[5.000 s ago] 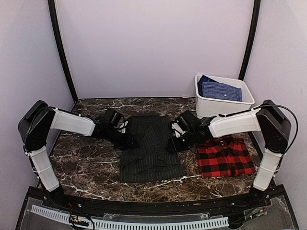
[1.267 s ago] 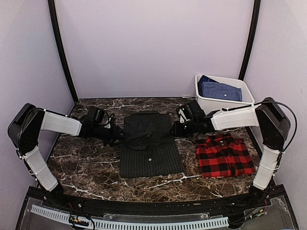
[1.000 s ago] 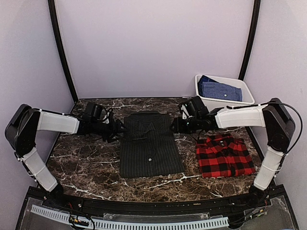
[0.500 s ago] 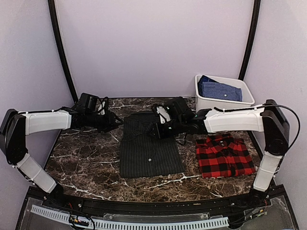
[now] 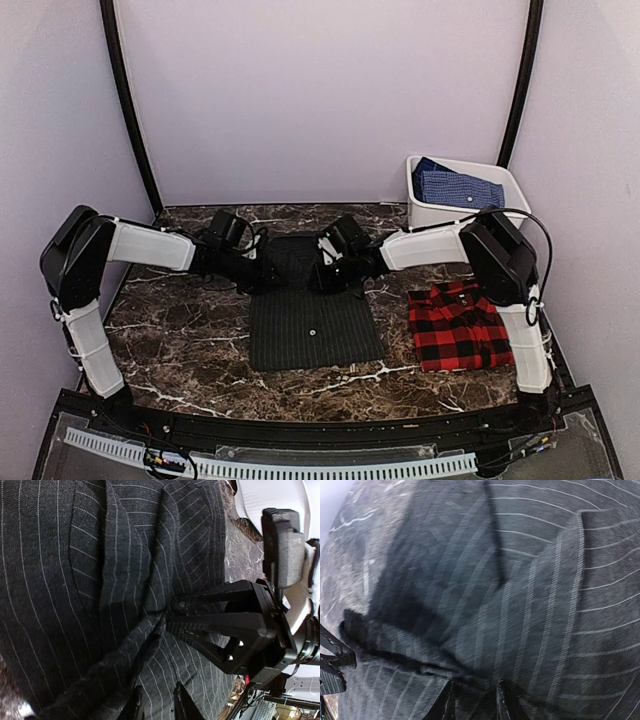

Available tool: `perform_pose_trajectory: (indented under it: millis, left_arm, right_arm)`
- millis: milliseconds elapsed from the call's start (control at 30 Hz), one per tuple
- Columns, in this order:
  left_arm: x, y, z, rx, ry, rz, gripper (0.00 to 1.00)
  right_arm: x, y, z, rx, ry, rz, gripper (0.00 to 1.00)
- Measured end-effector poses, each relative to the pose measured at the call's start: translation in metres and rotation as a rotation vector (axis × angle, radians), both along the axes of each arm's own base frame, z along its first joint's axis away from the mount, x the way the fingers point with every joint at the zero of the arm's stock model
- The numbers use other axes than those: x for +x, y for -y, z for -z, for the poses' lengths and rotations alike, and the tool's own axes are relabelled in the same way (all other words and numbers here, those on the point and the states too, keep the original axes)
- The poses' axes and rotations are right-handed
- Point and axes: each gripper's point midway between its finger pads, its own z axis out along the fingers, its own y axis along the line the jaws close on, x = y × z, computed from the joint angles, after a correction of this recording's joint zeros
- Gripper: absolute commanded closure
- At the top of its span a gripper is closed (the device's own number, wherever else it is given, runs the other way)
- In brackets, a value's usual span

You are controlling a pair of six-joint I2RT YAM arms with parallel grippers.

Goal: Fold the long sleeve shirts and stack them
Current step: Smooth out the 2/3-rectangle-folded shirt at the center of the board.

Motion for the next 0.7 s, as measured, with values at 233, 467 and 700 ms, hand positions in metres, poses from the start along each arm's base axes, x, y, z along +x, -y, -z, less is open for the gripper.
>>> perform_pose_trajectory:
  millis: [233,467,700]
  left_arm:
    - [0.033,0.012,0.036,0.055,-0.023,-0.008,0.79]
    - [0.047,0.007,0.049,0.092,-0.019,-0.033,0.78]
    - [0.057,0.009,0.048,0.103,0.000,-0.024,0.78]
  right_arm:
    - [0.027,-0.001,-0.021,0.034,0.025,0.021,0.59]
    - [0.024,0.003,-0.060,0.063,0.079,0.011,0.63]
    - [0.004,0.027,-0.049,0.051,0.056,0.024,0.66]
